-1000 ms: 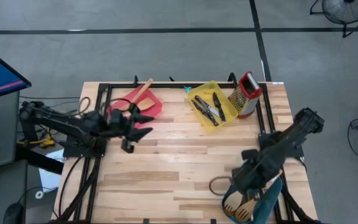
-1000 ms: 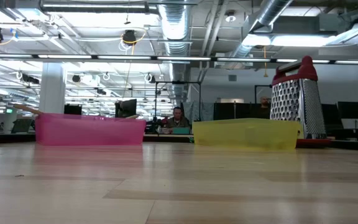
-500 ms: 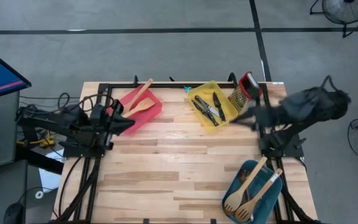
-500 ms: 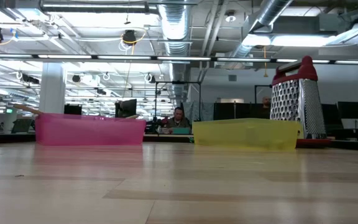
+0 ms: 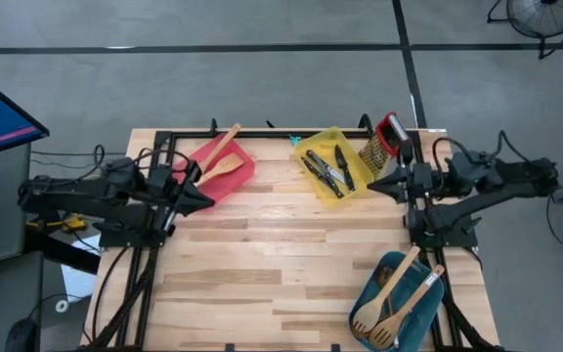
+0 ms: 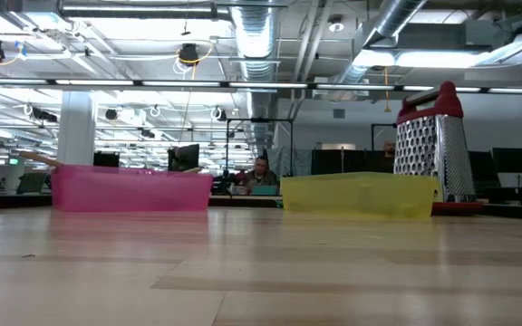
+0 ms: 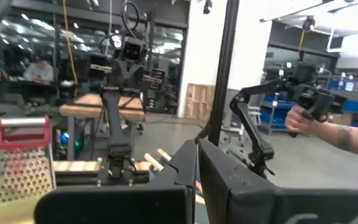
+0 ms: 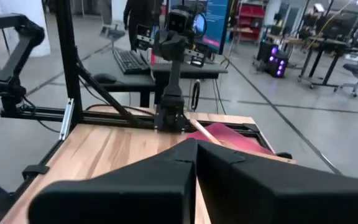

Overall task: Pick & Place Kitchen Items
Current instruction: Return to Home Position

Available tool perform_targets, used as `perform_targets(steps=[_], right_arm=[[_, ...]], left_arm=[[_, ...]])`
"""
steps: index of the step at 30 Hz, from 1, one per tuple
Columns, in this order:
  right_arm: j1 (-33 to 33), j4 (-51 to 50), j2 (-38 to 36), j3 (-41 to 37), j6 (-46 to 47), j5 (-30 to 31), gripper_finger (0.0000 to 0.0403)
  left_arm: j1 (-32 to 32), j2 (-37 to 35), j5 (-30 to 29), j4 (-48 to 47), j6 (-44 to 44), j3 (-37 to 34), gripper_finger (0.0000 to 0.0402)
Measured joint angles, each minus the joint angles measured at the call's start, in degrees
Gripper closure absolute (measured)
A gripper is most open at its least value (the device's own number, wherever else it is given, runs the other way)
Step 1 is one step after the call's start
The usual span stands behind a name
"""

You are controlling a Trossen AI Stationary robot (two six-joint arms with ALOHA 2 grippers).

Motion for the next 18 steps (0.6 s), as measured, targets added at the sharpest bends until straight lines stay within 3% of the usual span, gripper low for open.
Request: perform_targets(steps=[3, 8, 18], right_arm=[[-1.01, 5.6, -3.41, -7.29, 0.18, -0.21, 0.0398], [-1.62, 16.33, -7.26, -17.95, 0.33, -0.2, 0.0391], [-1.75, 32.85, -12.64, -33.47, 1.22, -0.11, 0.0394]], left_arm=[[4.02, 1.51, 4.62, -0.07, -1.2, 0.0, 0.0401], [8.74, 4.06, 7.16, 1.38, -0.82, -1.12, 0.0401], [15.1, 4.13, 7.19, 20.53, -4.58, -17.97, 0.0401]])
